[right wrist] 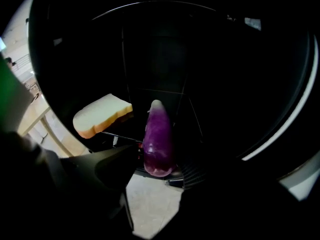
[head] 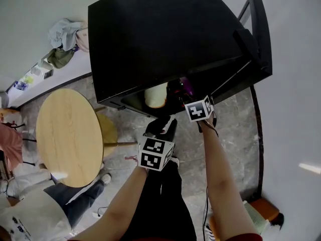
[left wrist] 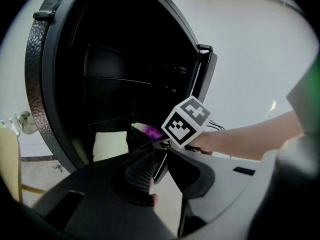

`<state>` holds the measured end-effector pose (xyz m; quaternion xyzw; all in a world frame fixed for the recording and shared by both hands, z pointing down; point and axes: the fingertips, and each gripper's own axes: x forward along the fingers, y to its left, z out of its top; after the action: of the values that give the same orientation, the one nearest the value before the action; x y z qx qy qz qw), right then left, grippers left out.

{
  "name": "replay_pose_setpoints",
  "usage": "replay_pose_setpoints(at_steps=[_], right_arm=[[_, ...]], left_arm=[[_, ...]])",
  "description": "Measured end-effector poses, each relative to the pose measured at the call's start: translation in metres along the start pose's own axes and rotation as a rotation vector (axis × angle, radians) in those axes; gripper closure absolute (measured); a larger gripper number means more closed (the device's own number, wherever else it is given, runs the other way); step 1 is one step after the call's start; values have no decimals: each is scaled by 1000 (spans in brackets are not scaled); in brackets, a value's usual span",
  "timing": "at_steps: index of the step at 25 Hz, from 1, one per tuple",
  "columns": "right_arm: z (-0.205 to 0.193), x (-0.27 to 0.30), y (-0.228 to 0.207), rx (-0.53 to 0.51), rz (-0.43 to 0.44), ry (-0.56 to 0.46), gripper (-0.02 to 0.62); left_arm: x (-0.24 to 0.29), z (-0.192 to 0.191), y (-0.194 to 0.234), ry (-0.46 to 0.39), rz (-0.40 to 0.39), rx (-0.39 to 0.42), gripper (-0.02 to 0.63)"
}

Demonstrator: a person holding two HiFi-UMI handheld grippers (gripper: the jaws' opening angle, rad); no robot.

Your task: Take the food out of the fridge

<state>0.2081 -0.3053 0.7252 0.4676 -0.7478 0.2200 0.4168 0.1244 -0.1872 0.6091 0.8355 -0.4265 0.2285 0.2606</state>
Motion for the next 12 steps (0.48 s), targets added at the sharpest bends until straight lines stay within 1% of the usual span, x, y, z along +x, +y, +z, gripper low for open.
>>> replay_pose_setpoints(at_steps=[6,8,12], right_arm=[[-7,8,-1,36,12,29,344],[-11,11,0,42,18,38,377],[-9,16,-6,79,13,-14,387]], left_arm=[[0,3,5,-1,13,-3,545],[1,2,6,0,12,-2,545],[2,1,8,0,13,-7,545]])
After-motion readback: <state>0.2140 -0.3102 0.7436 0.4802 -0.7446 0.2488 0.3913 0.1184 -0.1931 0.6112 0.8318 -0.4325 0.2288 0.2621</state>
